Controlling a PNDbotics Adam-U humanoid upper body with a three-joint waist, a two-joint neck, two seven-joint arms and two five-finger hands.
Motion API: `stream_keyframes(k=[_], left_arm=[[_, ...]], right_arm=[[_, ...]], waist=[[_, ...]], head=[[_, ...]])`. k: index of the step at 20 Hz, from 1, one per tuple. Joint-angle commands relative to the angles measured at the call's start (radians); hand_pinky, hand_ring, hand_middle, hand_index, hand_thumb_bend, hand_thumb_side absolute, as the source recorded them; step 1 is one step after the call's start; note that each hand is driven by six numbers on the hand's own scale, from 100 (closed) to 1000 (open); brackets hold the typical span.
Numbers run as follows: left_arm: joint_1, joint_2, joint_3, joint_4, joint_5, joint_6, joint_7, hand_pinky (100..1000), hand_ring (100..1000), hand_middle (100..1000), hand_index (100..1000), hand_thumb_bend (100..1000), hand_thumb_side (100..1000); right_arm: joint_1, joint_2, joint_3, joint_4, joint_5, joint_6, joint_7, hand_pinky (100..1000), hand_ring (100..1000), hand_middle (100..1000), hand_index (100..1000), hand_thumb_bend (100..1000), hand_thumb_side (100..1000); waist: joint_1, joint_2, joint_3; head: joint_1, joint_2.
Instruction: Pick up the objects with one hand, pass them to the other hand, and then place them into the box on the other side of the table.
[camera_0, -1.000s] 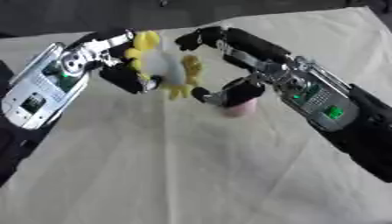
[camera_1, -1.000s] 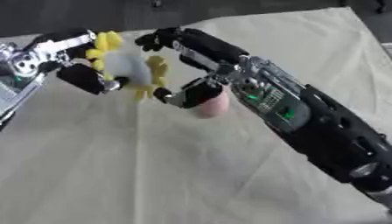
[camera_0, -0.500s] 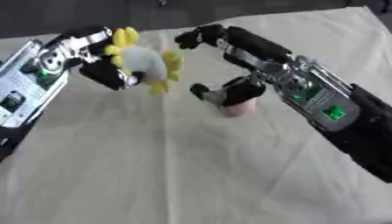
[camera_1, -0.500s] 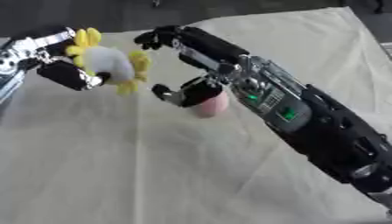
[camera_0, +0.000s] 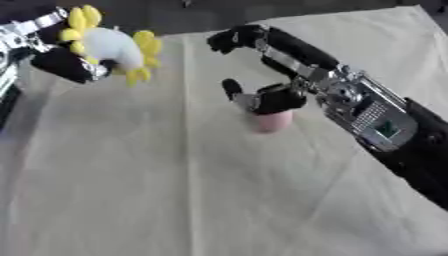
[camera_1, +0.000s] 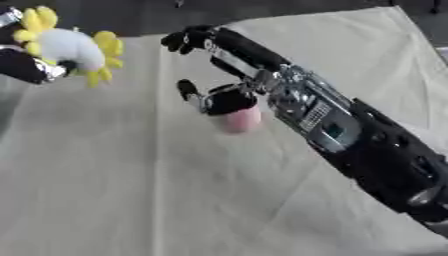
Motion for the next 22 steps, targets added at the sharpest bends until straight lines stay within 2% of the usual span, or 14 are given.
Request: stream_keyframes(k=[1, 7, 13, 22], left_arm=[[0.003, 0.097, 0.054, -0.020, 0.003, -0.003, 0.028, 742, 552, 359, 305, 164, 100], [0.062, 0.202, 0.127, -0.040, 0.005, -0.005, 0.073, 743, 552, 359, 305, 185, 100], [0.120, 0.278, 0.188, -0.022, -0.009, -0.010, 0.107, 744, 554, 361, 307, 218, 100], [0.182, 0.325, 0.258, 0.067, -0.053, -0.024, 0.143, 744, 557, 364, 309, 249, 100]], right_arm=[[-0.005, -0.035, -0.019, -0.023, -0.007, 0.006, -0.004, 894, 819, 791, 896, 100, 100], [0.006, -0.041, -0.023, -0.022, 0.002, 0.007, -0.005, 894, 819, 791, 896, 100, 100], [0.010, -0.044, -0.028, -0.023, 0.003, 0.008, -0.009, 894, 818, 791, 896, 100, 100], [0.017, -0.042, -0.033, -0.027, 0.006, 0.010, -0.015, 894, 817, 792, 894, 100, 100]], waist=[[0.013, -0.013, 0.001], [0.014, -0.011, 0.002], [0.013, -0.008, 0.003], [0.003, 0.000, 0.007]], head=[[0.025, -0.004], [0.088, -0.012], [0.157, -0.022], [0.215, -0.032]])
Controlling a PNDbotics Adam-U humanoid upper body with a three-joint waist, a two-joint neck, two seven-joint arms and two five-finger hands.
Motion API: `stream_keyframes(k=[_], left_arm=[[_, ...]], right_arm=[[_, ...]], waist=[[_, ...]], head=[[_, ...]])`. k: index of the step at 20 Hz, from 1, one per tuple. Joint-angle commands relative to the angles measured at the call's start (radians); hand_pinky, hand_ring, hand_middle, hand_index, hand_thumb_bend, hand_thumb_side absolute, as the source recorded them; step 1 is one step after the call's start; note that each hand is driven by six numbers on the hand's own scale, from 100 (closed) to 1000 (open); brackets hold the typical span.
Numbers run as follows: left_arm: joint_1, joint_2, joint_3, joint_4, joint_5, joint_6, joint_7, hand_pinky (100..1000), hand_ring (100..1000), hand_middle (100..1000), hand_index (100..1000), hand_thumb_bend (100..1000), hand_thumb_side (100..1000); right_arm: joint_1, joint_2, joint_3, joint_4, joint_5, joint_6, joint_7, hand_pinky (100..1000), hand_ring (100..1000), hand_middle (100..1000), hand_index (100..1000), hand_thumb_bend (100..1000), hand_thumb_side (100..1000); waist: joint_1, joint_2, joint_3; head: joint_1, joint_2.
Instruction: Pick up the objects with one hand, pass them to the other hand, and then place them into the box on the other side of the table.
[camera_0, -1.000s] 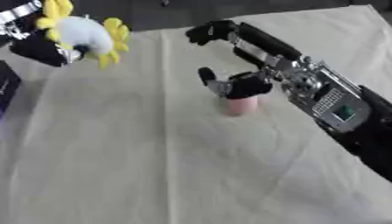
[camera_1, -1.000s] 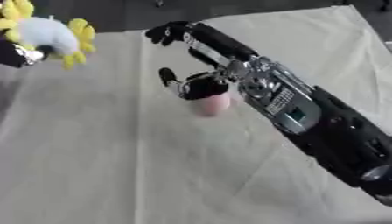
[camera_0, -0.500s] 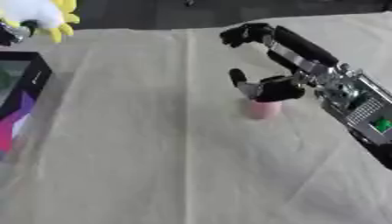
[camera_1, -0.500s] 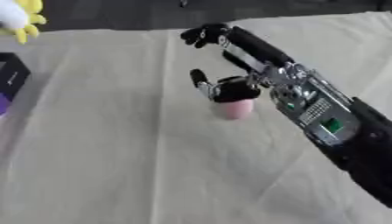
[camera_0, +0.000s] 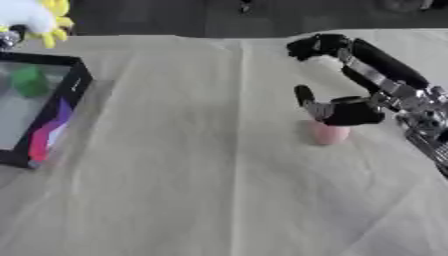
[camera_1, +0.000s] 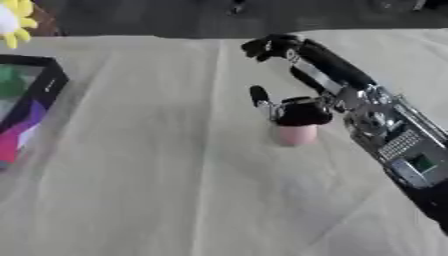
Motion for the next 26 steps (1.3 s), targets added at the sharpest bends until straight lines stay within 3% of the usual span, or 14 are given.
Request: stream_keyframes(k=[1, 16, 26], left_arm=[[-0.001, 0.056, 0.036, 0.026, -0.019, -0.004, 0.014, 745, 558, 365, 310, 257, 100], [0.011, 0.027, 0.062, 0.179, -0.193, -0.066, 0.028, 749, 576, 395, 351, 326, 100], [-0.013, -0.018, 0.077, 0.270, -0.315, -0.082, 0.087, 779, 627, 531, 592, 565, 100]], right_arm=[[-0.007, -0.026, -0.016, -0.021, 0.005, 0.002, -0.006, 894, 817, 791, 894, 100, 100], [0.001, -0.007, -0.024, -0.035, 0.016, 0.003, -0.013, 894, 818, 789, 897, 100, 100], [0.009, 0.001, -0.030, -0.040, 0.024, -0.003, -0.016, 894, 818, 789, 897, 100, 100]], waist=[[0.002, 0.001, 0.004], [-0.038, 0.022, 0.005], [-0.052, 0.037, -0.006]], head=[[0.024, -0.015], [0.116, -0.048], [0.114, -0.049]])
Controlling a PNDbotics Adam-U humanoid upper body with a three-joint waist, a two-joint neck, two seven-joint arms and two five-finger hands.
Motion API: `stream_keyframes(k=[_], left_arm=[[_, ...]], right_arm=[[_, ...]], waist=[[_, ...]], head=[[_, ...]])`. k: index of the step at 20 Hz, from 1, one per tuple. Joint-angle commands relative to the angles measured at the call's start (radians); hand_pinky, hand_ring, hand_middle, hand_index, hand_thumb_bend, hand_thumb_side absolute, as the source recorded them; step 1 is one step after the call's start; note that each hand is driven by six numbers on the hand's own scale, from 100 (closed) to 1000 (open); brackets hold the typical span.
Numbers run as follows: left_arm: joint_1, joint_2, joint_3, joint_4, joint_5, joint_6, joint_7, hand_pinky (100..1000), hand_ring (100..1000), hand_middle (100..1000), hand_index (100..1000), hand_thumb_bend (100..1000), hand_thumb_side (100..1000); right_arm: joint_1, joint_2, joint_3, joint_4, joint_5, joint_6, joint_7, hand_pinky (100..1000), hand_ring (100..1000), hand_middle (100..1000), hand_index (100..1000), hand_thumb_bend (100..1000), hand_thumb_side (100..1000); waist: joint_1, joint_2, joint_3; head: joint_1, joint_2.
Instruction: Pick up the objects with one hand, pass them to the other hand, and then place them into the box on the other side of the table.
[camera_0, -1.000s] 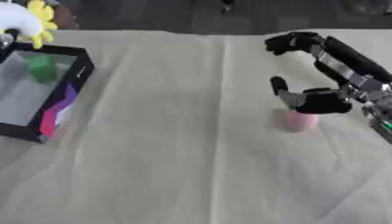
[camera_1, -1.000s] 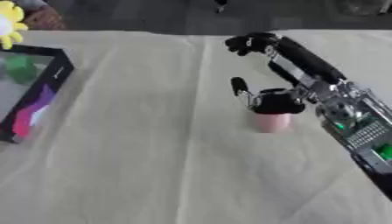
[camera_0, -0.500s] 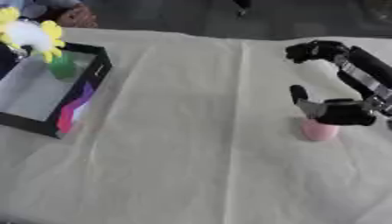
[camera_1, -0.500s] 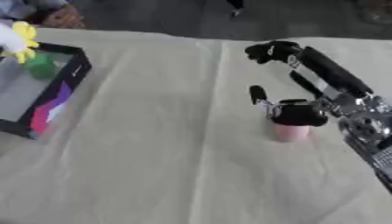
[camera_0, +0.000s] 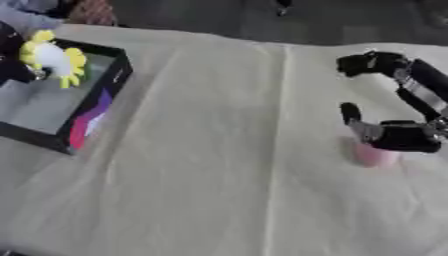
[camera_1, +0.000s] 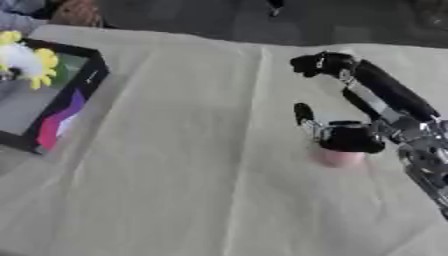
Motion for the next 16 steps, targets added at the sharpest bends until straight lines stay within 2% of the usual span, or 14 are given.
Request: stream_keyframes(k=[1, 2, 3, 4, 5, 6, 8, 10, 12, 14, 15, 16], left_arm=[[-0.026, 0.016, 0.027, 0.023, -0.044, 0.012, 0.025, 788, 649, 557, 632, 592, 100], [-0.027, 0.013, 0.030, 0.032, -0.055, 0.017, 0.032, 800, 682, 593, 685, 636, 138], [-0.028, 0.011, 0.033, 0.038, -0.067, 0.020, 0.039, 807, 704, 615, 723, 678, 276], [-0.028, 0.010, 0.035, 0.044, -0.078, 0.021, 0.045, 815, 725, 641, 766, 738, 461], [-0.028, 0.009, 0.037, 0.048, -0.086, 0.021, 0.048, 823, 744, 667, 788, 813, 562], [-0.028, 0.008, 0.038, 0.052, -0.093, 0.018, 0.048, 823, 744, 667, 788, 813, 562], [-0.027, 0.009, 0.039, 0.057, -0.105, 0.014, 0.040, 834, 779, 726, 847, 907, 619], [-0.026, 0.010, 0.039, 0.059, -0.122, 0.013, 0.031, 837, 787, 737, 872, 930, 618], [-0.026, 0.011, 0.042, 0.058, -0.136, 0.012, 0.020, 835, 785, 733, 866, 919, 608], [-0.025, 0.012, 0.049, 0.054, -0.140, 0.012, 0.018, 834, 781, 728, 854, 881, 584], [-0.024, 0.013, 0.054, 0.050, -0.138, 0.016, 0.022, 827, 767, 714, 838, 741, 531], [-0.023, 0.014, 0.063, 0.042, -0.128, 0.023, 0.034, 815, 740, 693, 823, 577, 433]], right_arm=[[-0.008, -0.010, -0.017, -0.021, 0.004, -0.005, -0.003, 894, 818, 789, 897, 100, 100], [-0.007, -0.009, -0.018, -0.021, 0.003, -0.005, -0.004, 894, 818, 789, 896, 100, 100], [-0.006, -0.009, -0.018, -0.021, 0.003, -0.004, -0.004, 894, 818, 789, 896, 100, 100], [-0.005, -0.009, -0.019, -0.021, 0.003, -0.004, -0.004, 894, 818, 789, 896, 100, 100], [-0.004, -0.010, -0.020, -0.021, 0.003, -0.003, -0.005, 894, 818, 789, 896, 100, 100], [-0.004, -0.010, -0.020, -0.021, 0.003, -0.003, -0.005, 894, 818, 789, 896, 100, 100], [-0.003, -0.011, -0.021, -0.021, 0.001, -0.003, -0.006, 893, 818, 789, 896, 100, 101], [-0.003, -0.013, -0.022, -0.020, -0.004, -0.002, -0.007, 893, 818, 789, 896, 100, 102], [-0.001, -0.014, -0.022, -0.021, -0.007, -0.004, -0.007, 894, 819, 789, 896, 100, 103], [0.000, -0.017, -0.023, -0.021, -0.007, -0.006, -0.007, 894, 819, 790, 896, 168, 114], [0.002, -0.017, -0.023, -0.021, -0.007, -0.008, -0.007, 894, 819, 789, 896, 215, 117], [0.004, -0.020, -0.026, -0.021, -0.009, -0.010, -0.007, 894, 819, 790, 896, 239, 118]], waist=[[-0.010, 0.002, -0.001], [-0.010, 0.002, -0.001], [-0.010, 0.002, -0.002], [-0.009, 0.003, -0.002], [-0.009, 0.002, -0.002], [-0.008, 0.002, -0.003], [-0.007, 0.001, -0.002], [-0.006, 0.000, -0.002], [-0.005, -0.001, -0.003], [-0.004, -0.003, -0.003], [-0.003, -0.004, -0.003], [-0.004, -0.006, -0.004]], head=[[-0.003, -0.010], [-0.006, -0.009], [-0.009, -0.009], [-0.012, -0.008], [-0.014, -0.007], [-0.015, -0.006], [-0.018, -0.005], [-0.020, -0.005], [-0.021, -0.005], [-0.026, -0.004], [-0.033, -0.001], [-0.049, 0.003]])
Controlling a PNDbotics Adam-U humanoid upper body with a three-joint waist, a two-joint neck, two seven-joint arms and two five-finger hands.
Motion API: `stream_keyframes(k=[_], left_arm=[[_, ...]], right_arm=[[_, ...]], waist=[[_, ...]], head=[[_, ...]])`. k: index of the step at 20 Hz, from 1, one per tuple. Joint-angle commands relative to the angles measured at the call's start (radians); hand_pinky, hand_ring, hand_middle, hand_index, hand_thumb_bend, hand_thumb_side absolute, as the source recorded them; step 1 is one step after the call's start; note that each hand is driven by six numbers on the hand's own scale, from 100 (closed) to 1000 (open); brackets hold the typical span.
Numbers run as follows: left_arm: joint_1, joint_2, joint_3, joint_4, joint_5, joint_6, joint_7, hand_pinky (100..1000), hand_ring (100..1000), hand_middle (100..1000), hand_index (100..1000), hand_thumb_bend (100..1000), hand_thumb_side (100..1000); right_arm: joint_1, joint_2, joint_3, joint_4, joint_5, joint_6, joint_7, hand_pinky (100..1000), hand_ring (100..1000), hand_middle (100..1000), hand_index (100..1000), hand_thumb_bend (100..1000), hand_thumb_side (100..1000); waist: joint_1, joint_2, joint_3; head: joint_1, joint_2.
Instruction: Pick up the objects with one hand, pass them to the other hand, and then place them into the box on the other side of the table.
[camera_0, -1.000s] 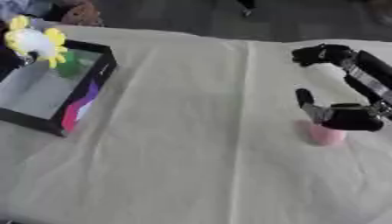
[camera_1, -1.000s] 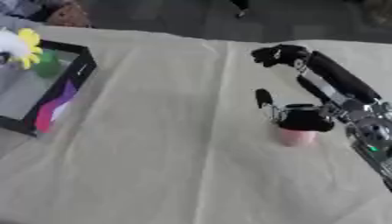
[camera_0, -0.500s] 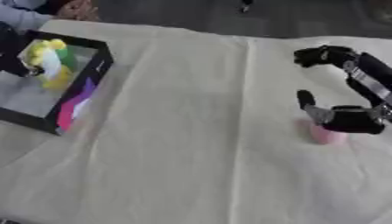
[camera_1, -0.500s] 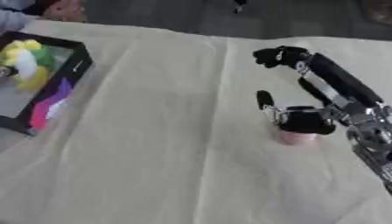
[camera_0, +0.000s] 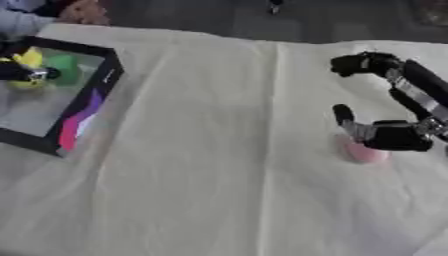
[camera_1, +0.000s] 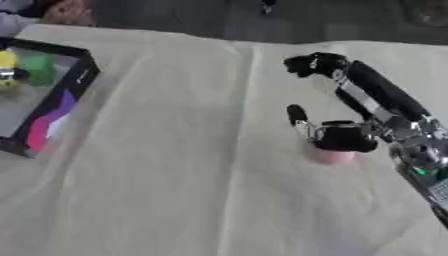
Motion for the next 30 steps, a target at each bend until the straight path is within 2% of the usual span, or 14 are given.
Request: stream_keyframes(k=[1, 3, 6, 7, 8, 13, 16, 17, 18, 19, 20, 23, 30], left_arm=[[-0.012, 0.038, 0.032, -0.032, 0.018, 0.017, 0.030, 809, 729, 691, 816, 529, 373], [0.001, 0.049, 0.036, -0.066, 0.062, 0.030, 0.074, 805, 724, 709, 806, 478, 327], [0.023, 0.070, 0.034, -0.116, 0.127, 0.049, 0.122, 806, 727, 712, 799, 464, 311], [0.027, 0.076, 0.034, -0.127, 0.143, 0.057, 0.133, 808, 732, 713, 796, 463, 330], [0.030, 0.081, 0.033, -0.135, 0.156, 0.063, 0.140, 809, 735, 713, 796, 468, 341], [0.040, 0.088, 0.022, -0.150, 0.185, 0.071, 0.145, 810, 739, 713, 795, 479, 362], [0.043, 0.086, 0.018, -0.149, 0.187, 0.069, 0.139, 811, 741, 713, 796, 482, 368], [0.043, 0.086, 0.018, -0.148, 0.187, 0.068, 0.136, 811, 742, 713, 795, 484, 375], [0.043, 0.086, 0.017, -0.147, 0.186, 0.067, 0.134, 811, 742, 713, 795, 485, 376], [0.043, 0.086, 0.018, -0.146, 0.185, 0.066, 0.132, 811, 743, 712, 794, 485, 377], [0.043, 0.086, 0.018, -0.145, 0.184, 0.066, 0.131, 812, 744, 713, 795, 488, 381], [0.043, 0.085, 0.018, -0.139, 0.179, 0.065, 0.128, 812, 745, 714, 793, 491, 385], [0.048, 0.085, 0.019, -0.125, 0.171, 0.063, 0.126, 812, 746, 714, 791, 495, 389]], right_arm=[[-0.003, -0.030, -0.023, -0.020, -0.010, -0.009, -0.003, 895, 820, 791, 897, 252, 115], [0.001, -0.045, -0.035, -0.020, -0.014, -0.014, -0.005, 896, 822, 798, 901, 276, 103], [0.006, -0.074, -0.055, -0.020, -0.002, -0.017, 0.025, 900, 827, 806, 907, 297, 127], [0.009, -0.087, -0.061, -0.020, 0.004, -0.015, 0.049, 905, 837, 815, 911, 296, 187], [0.010, -0.099, -0.069, -0.020, 0.009, -0.011, 0.077, 909, 845, 825, 916, 294, 203], [0.005, -0.135, -0.108, -0.020, 0.012, 0.024, 0.200, 911, 848, 828, 907, 262, 229], [0.005, -0.142, -0.118, -0.017, 0.010, 0.038, 0.277, 915, 855, 833, 908, 253, 258], [0.007, -0.146, -0.117, -0.008, 0.011, 0.036, 0.315, 924, 871, 842, 914, 243, 324], [0.007, -0.148, -0.119, 0.007, 0.018, 0.030, 0.359, 926, 874, 843, 915, 245, 330], [0.005, -0.148, -0.125, 0.021, 0.027, 0.022, 0.396, 928, 878, 844, 918, 206, 269], [0.004, -0.148, -0.129, 0.037, 0.038, 0.015, 0.427, 930, 884, 853, 921, 246, 356], [-0.001, -0.145, -0.138, 0.081, 0.067, -0.004, 0.504, 933, 895, 865, 929, 251, 393], [-0.008, -0.148, -0.149, 0.128, 0.105, -0.011, 0.598, 935, 907, 875, 943, 295, 450]], waist=[[-0.003, -0.011, -0.002], [-0.004, -0.015, -0.005], [-0.003, -0.022, -0.009], [-0.003, -0.025, -0.010], [-0.002, -0.028, -0.011], [0.003, -0.037, -0.017], [0.004, -0.038, -0.019], [0.005, -0.038, -0.020], [0.006, -0.038, -0.021], [0.007, -0.038, -0.021], [0.007, -0.039, -0.022], [0.009, -0.039, -0.024], [0.010, -0.041, -0.028]], head=[[-0.041, 0.008], [-0.084, 0.017], [-0.144, 0.032], [-0.174, 0.039], [-0.199, 0.044], [-0.277, 0.051], [-0.301, 0.050], [-0.310, 0.049], [-0.317, 0.048], [-0.321, 0.047], [-0.325, 0.046], [-0.333, 0.045], [-0.337, 0.046]])
